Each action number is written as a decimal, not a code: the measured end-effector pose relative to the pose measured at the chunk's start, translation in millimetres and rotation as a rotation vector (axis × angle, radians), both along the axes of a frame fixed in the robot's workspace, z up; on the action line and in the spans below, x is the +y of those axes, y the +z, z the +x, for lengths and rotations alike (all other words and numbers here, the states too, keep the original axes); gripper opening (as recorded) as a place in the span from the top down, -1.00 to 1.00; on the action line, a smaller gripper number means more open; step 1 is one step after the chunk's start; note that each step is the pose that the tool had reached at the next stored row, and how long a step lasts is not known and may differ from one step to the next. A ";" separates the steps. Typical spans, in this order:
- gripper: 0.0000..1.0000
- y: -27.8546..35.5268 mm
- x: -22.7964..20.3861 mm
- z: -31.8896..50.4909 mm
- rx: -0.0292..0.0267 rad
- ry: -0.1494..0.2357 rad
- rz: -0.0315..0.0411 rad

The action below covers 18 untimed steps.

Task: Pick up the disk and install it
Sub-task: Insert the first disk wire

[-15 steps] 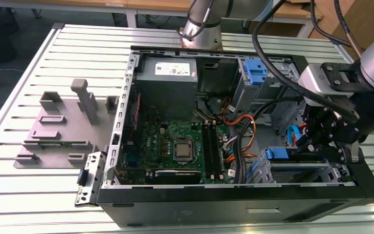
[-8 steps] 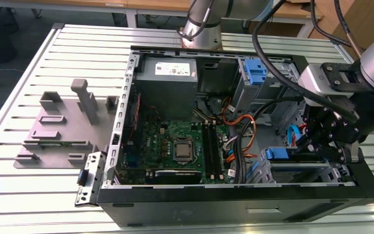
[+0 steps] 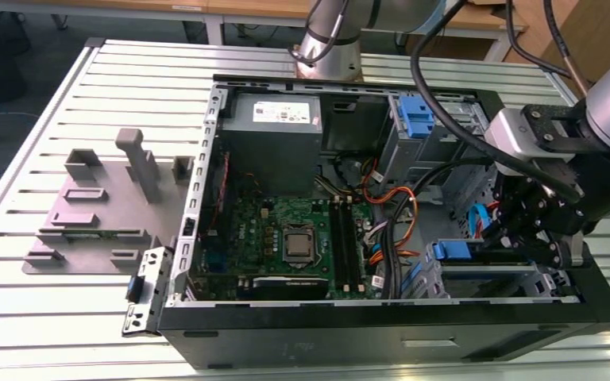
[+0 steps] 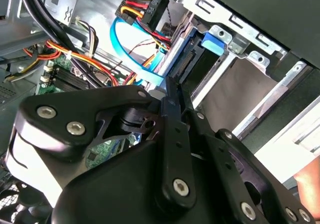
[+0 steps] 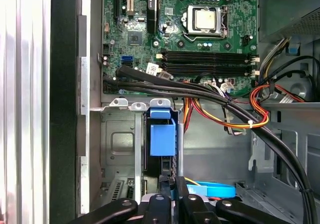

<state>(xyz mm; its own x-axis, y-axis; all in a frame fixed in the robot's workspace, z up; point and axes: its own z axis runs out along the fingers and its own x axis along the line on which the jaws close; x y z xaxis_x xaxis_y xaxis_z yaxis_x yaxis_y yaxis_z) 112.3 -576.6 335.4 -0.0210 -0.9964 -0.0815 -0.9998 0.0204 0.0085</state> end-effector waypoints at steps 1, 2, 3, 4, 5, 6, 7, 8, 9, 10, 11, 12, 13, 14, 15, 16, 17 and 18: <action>0.69 0.0 0.0 0.0 0.0000 0.000 -0.0001; 0.69 0.1 0.0 0.0 0.0000 0.000 -0.0003; 0.69 0.1 0.0 0.0 0.0000 0.000 -0.0003; 0.69 0.0 0.0 0.0 0.0000 0.000 -0.0003; 0.69 -0.1 0.0 0.0 0.0000 0.000 -0.0004; 0.69 -0.5 0.0 0.0 0.0000 0.000 -0.0003; 0.69 -1.1 -0.1 0.0 0.0000 0.000 -0.0001; 0.69 -1.5 -0.2 0.0 0.0000 0.000 -0.0002; 0.69 -1.6 -0.3 0.0 0.0000 0.000 -0.0003; 0.69 -1.7 -0.3 0.0 0.0000 0.000 -0.0004; 0.69 -1.7 -0.3 0.0 0.0000 0.000 -0.0004; 0.69 -1.7 -0.3 0.0 0.0000 0.000 -0.0004; 0.69 -1.8 -0.3 0.0 0.0000 0.000 -0.0002; 0.69 -1.8 -0.3 0.0 0.0000 0.000 -0.0002; 0.69 -1.8 -0.3 0.0 0.0000 0.000 -0.0003; 0.69 -1.8 -0.3 0.0 0.0000 0.000 -0.0003; 0.69 -2.3 -0.2 0.0 0.0000 0.000 0.0000; 0.69 -2.8 -0.2 0.0 0.0000 0.000 0.0001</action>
